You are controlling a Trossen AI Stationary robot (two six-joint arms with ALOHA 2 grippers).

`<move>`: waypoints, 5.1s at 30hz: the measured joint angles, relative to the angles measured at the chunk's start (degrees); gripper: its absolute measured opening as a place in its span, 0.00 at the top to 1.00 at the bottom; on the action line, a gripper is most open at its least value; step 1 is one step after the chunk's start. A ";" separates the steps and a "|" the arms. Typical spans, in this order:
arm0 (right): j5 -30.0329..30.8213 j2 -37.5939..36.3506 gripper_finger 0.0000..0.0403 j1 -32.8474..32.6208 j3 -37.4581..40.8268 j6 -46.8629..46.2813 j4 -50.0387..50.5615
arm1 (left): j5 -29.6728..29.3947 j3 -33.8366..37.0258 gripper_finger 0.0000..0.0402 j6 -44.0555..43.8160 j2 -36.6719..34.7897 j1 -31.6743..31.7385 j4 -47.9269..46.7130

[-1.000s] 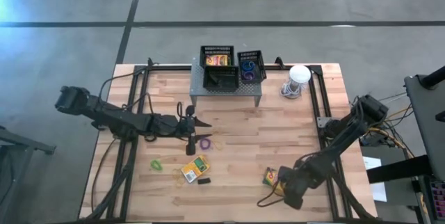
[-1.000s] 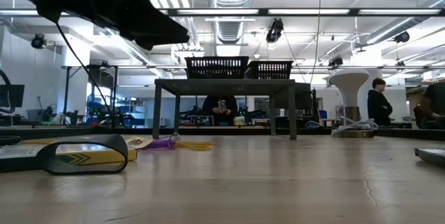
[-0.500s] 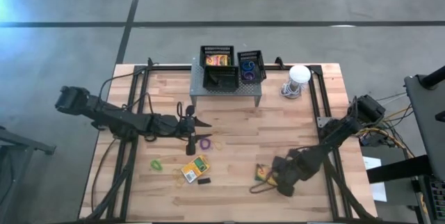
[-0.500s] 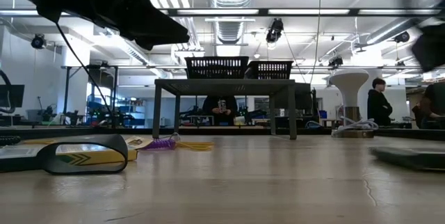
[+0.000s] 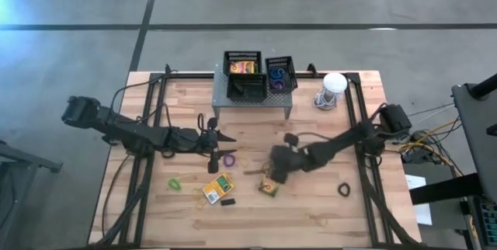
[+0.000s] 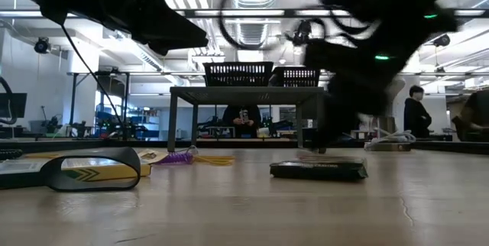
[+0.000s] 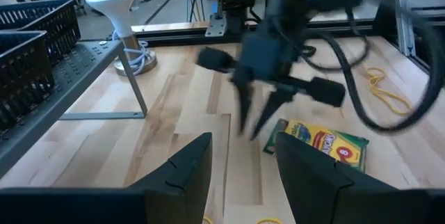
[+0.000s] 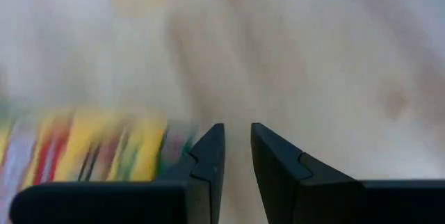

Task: Pick & Place Office Desk Supplies
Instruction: Put the crayon box in the top left black bin

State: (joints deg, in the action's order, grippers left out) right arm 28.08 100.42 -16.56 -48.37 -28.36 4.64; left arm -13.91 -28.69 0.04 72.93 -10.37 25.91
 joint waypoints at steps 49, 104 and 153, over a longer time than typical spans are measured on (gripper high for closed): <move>-2.78 1.59 0.47 -15.17 11.26 -73.55 -20.00 | 41.07 -31.04 0.99 16.29 47.04 8.07 -11.58; -3.51 -0.81 0.65 -9.33 9.54 -57.62 -16.58 | 40.35 -30.96 0.99 6.88 47.56 7.93 -3.13; 41.00 -6.67 0.98 -13.09 -3.22 16.30 -37.65 | 13.48 -2.94 0.46 -8.68 23.98 4.52 43.42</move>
State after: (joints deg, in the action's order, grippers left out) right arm 69.08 93.75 -29.65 -51.58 -12.06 -33.01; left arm -0.43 -31.63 -8.64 96.90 -5.85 69.34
